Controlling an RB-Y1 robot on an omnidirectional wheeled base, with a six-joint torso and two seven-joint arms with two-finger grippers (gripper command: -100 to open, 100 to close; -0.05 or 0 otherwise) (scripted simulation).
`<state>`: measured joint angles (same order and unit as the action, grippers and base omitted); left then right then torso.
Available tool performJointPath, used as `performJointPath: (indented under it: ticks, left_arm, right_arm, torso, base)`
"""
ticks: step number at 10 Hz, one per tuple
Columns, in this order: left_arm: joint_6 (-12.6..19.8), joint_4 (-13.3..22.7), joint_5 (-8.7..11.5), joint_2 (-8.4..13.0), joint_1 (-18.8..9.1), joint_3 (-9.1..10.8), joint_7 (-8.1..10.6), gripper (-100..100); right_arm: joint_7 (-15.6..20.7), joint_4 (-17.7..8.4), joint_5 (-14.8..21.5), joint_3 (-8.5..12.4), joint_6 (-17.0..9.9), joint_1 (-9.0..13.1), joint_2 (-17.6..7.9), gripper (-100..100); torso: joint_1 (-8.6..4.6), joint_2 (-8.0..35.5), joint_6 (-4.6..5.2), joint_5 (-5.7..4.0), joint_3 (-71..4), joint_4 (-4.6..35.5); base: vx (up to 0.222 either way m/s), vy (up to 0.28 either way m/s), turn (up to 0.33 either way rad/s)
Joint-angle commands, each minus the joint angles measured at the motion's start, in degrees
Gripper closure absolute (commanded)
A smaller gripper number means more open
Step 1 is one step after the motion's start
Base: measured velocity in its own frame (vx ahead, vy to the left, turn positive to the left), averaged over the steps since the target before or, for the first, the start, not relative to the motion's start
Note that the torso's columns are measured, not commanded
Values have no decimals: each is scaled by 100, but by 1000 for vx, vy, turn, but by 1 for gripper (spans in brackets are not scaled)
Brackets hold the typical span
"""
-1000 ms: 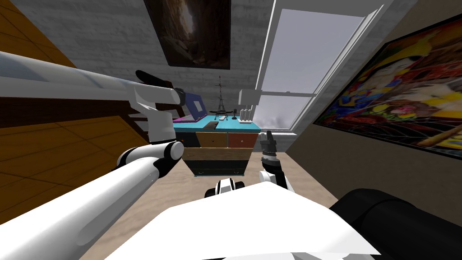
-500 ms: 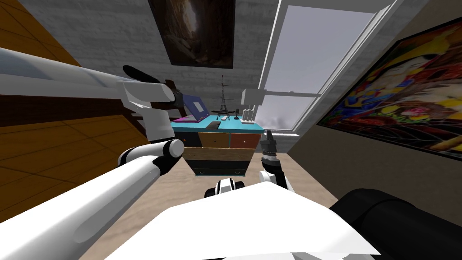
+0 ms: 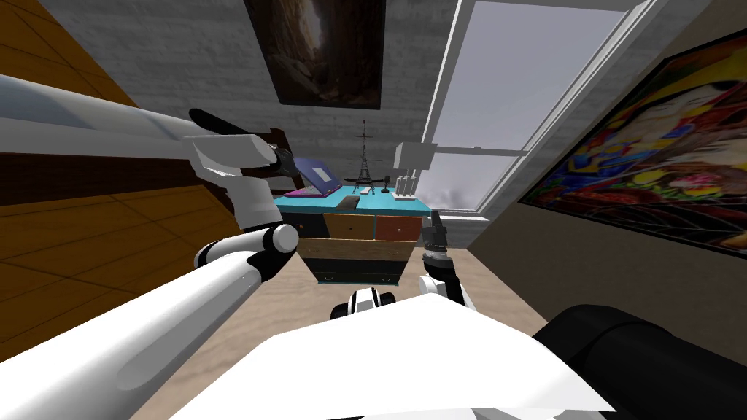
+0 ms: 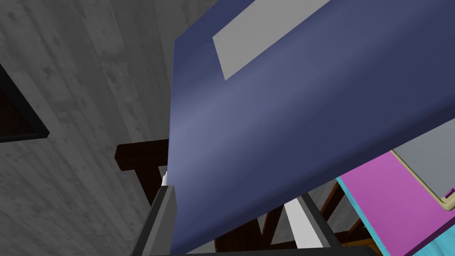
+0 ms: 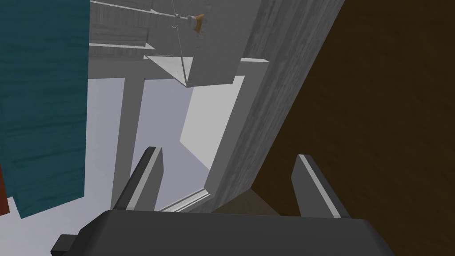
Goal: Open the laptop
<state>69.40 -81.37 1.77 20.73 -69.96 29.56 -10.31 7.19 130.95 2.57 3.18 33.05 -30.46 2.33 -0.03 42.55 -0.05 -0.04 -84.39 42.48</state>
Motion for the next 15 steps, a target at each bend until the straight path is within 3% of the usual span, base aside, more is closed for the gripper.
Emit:
performJointPath:
  ticks: [1, 4, 5, 6, 9, 10, 15]
  left_arm:
    - [149, 32, 87, -43, -51, 280, 290, 100]
    - [318, 71, 189, -102, -81, 595, 596, 100]
    - [294, 74, 164, -95, -68, 522, 517, 100]
    - [367, 112, 245, -167, -25, 751, 729, 100]
    - [452, 157, 361, -271, 28, 1074, 1018, 100]
    - [641, 79, 289, -200, -110, 1019, 941, -100]
    - [1265, -144, 171, -27, -488, 1092, 924, -100]
  right_arm:
    - [0, 0, 0, 0, 0, 0, 0, 0]
    - [0, 0, 0, 0, 0, 0, 0, 0]
    - [0, 0, 0, 0, 0, 0, 0, 0]
    - [0, 0, 0, 0, 0, 0, 0, 0]
    - [0, 0, 0, 0, 0, 0, 0, 0]
    - [0, 0, 0, 0, 0, 0, 0, 0]
    - [0, 0, 0, -1, 0, 0, 1, 0]
  torso:
    - [-3, -1, 1, -3, -1, 2]
    - [-4, -4, 2, -3, -2, 0]
    - [-2, -5, 0, -1, -3, -2]
    - [-8, -3, 4, -4, -3, -1]
    - [10, -12, 0, 6, -9, -11]
    - [9, -12, -2, 5, -9, -9]
    - [-10, -4, 5, -8, -4, 0]
  base:
    - [17, 28, 31]
    - [18, 31, 22]
    - [11, 12, 5]
    - [19, 24, 21]
    - [14, 30, 28]
    - [28, 11, 2]
    - [45, -14, -2]
